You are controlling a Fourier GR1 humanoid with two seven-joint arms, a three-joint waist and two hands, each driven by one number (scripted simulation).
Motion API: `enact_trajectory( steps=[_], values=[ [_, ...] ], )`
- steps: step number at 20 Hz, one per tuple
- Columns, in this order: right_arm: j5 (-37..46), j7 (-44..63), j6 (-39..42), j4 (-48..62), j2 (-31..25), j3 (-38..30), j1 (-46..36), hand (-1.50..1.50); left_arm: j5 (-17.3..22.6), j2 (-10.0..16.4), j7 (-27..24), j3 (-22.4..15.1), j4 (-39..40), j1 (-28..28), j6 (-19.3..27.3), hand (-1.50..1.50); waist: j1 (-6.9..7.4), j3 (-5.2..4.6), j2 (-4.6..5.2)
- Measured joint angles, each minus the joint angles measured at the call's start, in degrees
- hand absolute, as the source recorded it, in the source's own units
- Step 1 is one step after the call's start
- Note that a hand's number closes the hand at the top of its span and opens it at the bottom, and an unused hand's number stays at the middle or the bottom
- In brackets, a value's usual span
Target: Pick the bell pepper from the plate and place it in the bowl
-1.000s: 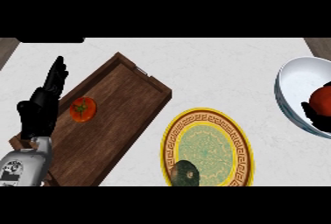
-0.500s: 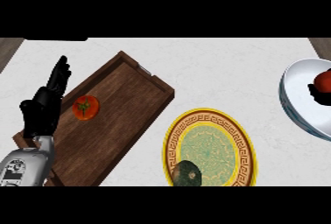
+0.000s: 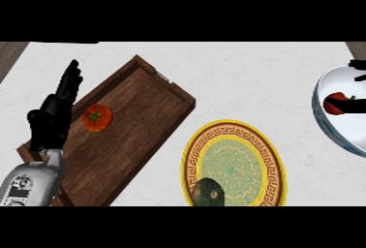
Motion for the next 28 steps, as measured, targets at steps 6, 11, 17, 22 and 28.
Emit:
enact_trajectory(
  steps=[6, 11, 17, 22, 28],
  values=[
    [-4.5, -8.7, 2.8, 9.4, -1.3, -3.9, -4.6, -1.5, 0.2, 0.2, 0.2, 0.9, 0.1, -0.1, -0.7, 0.0, -0.29, -0.01, -0.08],
    [-7.9, -11.9, 7.2, 14.5, -6.1, -7.3, -6.5, -1.5, 0.4, 0.0, -1.5, 1.7, 1.5, 0.3, -1.2, 0.0, -0.65, -0.05, -0.16],
    [-12.5, -14.1, 18.1, 17.8, -13.1, -10.7, -3.9, -1.5, -0.2, -0.6, -1.6, 2.1, 1.9, 0.0, -0.9, 0.0, -1.5, -0.08, -0.42],
    [-16.1, -17.8, 27.8, 19.4, -17.8, -13.0, 1.2, -1.5, 0.1, -0.3, -1.9, 2.9, 1.1, 1.2, -1.6, 0.0, -1.88, -0.09, -0.58],
    [-17.9, -19.4, 32.1, 19.0, -20.3, -12.9, 7.7, -1.5, -0.7, -0.8, -1.4, 2.9, 0.6, 1.4, -1.3, 0.0, -2.13, -0.07, -0.66]
  ],
)
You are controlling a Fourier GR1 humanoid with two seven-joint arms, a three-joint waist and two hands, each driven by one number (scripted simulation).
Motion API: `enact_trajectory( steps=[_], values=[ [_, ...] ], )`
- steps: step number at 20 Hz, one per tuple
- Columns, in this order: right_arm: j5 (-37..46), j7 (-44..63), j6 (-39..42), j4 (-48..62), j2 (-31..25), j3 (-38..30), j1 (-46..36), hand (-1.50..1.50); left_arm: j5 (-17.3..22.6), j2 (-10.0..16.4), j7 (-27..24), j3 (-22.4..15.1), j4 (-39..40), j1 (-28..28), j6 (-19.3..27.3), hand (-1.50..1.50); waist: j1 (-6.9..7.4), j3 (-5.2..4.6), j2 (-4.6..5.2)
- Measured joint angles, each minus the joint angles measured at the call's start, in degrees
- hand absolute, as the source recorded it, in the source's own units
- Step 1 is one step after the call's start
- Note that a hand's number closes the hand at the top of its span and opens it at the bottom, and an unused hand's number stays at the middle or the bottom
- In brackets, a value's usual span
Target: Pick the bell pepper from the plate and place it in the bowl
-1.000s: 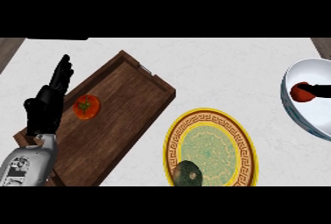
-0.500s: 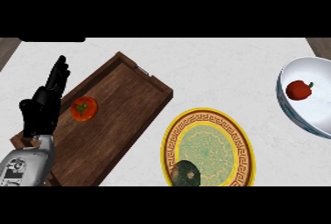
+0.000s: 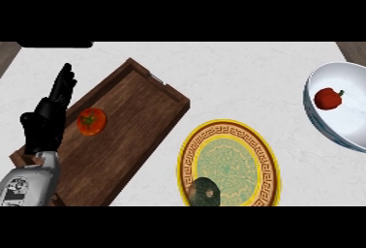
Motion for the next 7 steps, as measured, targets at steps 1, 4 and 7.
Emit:
enact_trajectory(
  steps=[1, 4, 7],
  values=[
    [-0.3, -0.1, 0.7, -0.4, -0.4, 0.1, 1.1, -1.5, -0.1, 0.1, 0.8, 0.2, -0.1, -0.6, 0.1, 0.0, -0.17, 0.0, -0.04],
    [-1.2, -0.9, 1.4, -1.4, -0.9, 0.3, 3.7, -1.5, 0.0, 0.3, 0.8, 0.6, 0.1, -0.7, -0.2, 0.0, -0.24, 0.0, -0.07],
    [-2.1, -1.8, 1.3, -2.5, -0.3, 0.6, 6.1, -1.5, -0.1, -0.1, 0.6, 0.5, 0.2, -0.4, -0.2, 0.0, -0.32, 0.0, -0.11]
  ],
)
